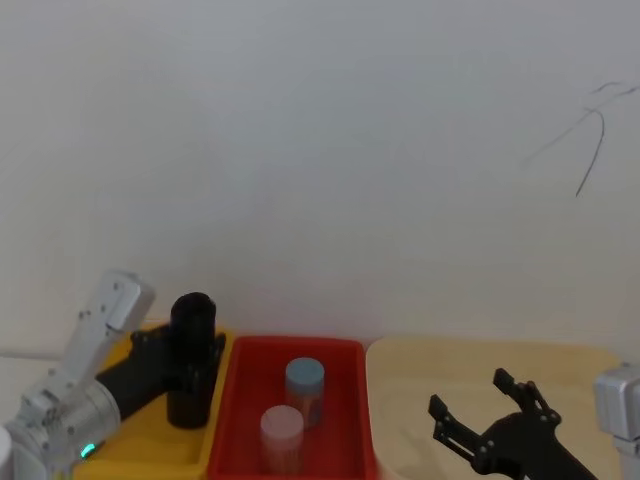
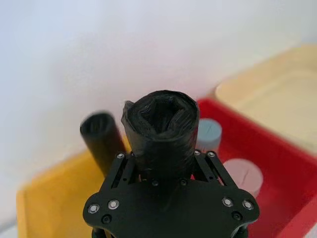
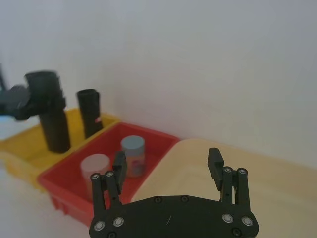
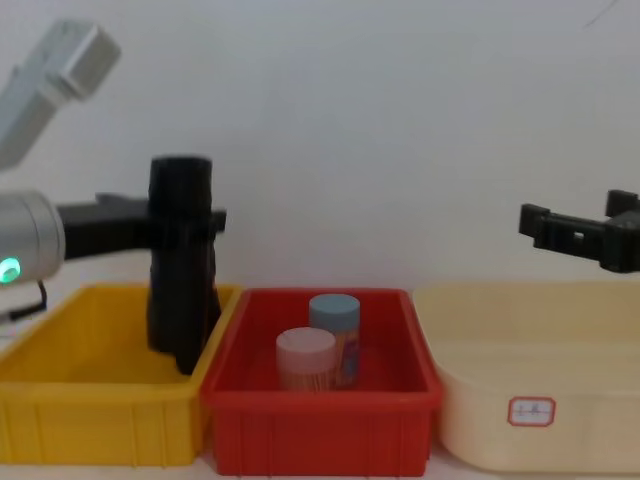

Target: Pick up the garbage bag with the one hand and transfer it to the other hand.

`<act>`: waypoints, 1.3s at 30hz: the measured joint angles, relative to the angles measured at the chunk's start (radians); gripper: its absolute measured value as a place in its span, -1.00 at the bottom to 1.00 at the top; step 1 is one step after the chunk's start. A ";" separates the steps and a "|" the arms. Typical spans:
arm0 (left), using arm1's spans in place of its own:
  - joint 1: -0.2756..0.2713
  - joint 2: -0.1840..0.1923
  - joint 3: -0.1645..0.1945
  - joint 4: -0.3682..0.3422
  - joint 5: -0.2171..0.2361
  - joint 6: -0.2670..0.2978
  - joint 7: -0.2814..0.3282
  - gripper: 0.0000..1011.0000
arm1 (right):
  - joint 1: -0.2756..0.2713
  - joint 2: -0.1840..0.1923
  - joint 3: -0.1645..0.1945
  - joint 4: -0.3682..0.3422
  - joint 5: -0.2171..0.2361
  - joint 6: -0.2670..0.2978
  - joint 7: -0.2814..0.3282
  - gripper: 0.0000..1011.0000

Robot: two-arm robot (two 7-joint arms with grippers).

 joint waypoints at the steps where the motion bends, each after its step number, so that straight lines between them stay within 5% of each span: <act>1: -0.002 0.004 -0.002 -0.007 -0.005 0.001 -0.009 -0.24 | 0.004 0.007 -0.001 -0.003 0.008 0.007 0.016 0.98; 18: -0.068 0.058 -0.027 -0.095 -0.124 0.060 -0.174 -0.24 | 0.054 0.106 -0.015 -0.046 0.125 0.095 0.228 0.98; 39: -0.112 0.071 0.023 -0.100 -0.246 0.144 -0.350 -0.24 | 0.133 0.208 -0.067 -0.069 0.257 0.190 0.474 0.98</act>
